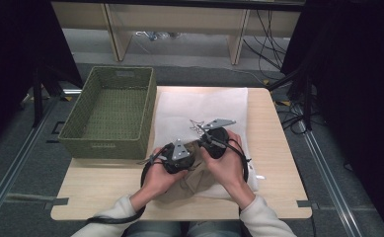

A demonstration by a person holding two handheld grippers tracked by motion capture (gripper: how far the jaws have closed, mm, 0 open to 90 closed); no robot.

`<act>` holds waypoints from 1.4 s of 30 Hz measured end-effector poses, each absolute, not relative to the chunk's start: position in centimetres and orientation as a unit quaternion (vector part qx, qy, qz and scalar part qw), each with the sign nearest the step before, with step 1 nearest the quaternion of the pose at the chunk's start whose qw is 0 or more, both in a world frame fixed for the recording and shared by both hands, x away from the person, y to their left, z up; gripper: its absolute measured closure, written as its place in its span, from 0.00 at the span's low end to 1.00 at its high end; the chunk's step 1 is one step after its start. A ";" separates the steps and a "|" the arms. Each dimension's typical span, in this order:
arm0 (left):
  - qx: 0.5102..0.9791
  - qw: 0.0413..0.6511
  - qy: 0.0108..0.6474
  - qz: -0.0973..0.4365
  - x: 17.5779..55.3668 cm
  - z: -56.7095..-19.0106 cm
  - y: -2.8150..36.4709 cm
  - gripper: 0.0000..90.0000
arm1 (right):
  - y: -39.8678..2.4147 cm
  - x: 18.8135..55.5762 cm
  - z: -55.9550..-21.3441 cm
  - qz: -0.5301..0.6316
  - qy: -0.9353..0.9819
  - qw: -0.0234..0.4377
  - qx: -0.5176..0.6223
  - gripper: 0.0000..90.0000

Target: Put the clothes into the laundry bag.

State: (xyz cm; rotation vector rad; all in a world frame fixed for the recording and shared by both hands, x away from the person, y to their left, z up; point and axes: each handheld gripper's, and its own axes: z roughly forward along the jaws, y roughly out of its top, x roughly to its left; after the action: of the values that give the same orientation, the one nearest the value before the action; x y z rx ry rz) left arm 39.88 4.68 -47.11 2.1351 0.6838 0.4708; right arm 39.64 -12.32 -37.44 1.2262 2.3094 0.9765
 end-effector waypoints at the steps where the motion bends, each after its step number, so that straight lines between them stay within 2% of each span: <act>1: 0.846 0.419 0.273 0.184 39.4 -46.7 5.1 0.55 | -12.5 39.8 -37.5 0.342 0.819 0.180 0.424 0.98; 3: 0.841 0.429 0.279 0.176 38.3 -45.9 6.1 0.45 | -12.7 39.7 -37.6 0.343 0.813 0.177 0.436 0.98; 5: 0.844 0.427 0.277 0.170 37.2 -45.2 7.1 0.39 | -12.8 39.6 -37.5 0.340 0.813 0.172 0.440 0.98; 9: 0.858 0.409 0.261 0.167 35.4 -44.8 8.4 0.35 | -13.0 39.6 -37.6 0.338 0.813 0.174 0.441 0.98; 13: 0.879 0.380 0.252 0.141 34.7 -46.2 8.8 0.30 | -13.0 39.7 -37.8 0.335 0.814 0.175 0.440 0.98; 18: 0.898 0.345 0.239 0.133 35.0 -48.2 8.0 0.28 | -13.0 39.8 -38.0 0.335 0.813 0.174 0.443 0.98; 22: 0.907 0.323 0.235 0.131 35.3 -49.4 7.5 0.36 | -13.0 39.8 -37.9 0.334 0.817 0.176 0.436 0.98; 34: 0.910 0.316 0.243 0.117 36.0 -49.9 7.1 0.60 | -12.9 39.9 -37.9 0.335 0.818 0.178 0.433 0.98; 42: 0.908 0.316 0.254 0.108 36.5 -49.7 6.8 0.88 | -12.6 39.7 -37.9 0.337 0.818 0.178 0.431 0.98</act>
State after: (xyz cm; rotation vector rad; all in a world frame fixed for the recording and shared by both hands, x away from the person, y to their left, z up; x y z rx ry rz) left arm 36.50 6.84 -49.66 2.3913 0.6680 0.2856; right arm 39.73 -12.65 -37.93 1.2201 2.3148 0.9522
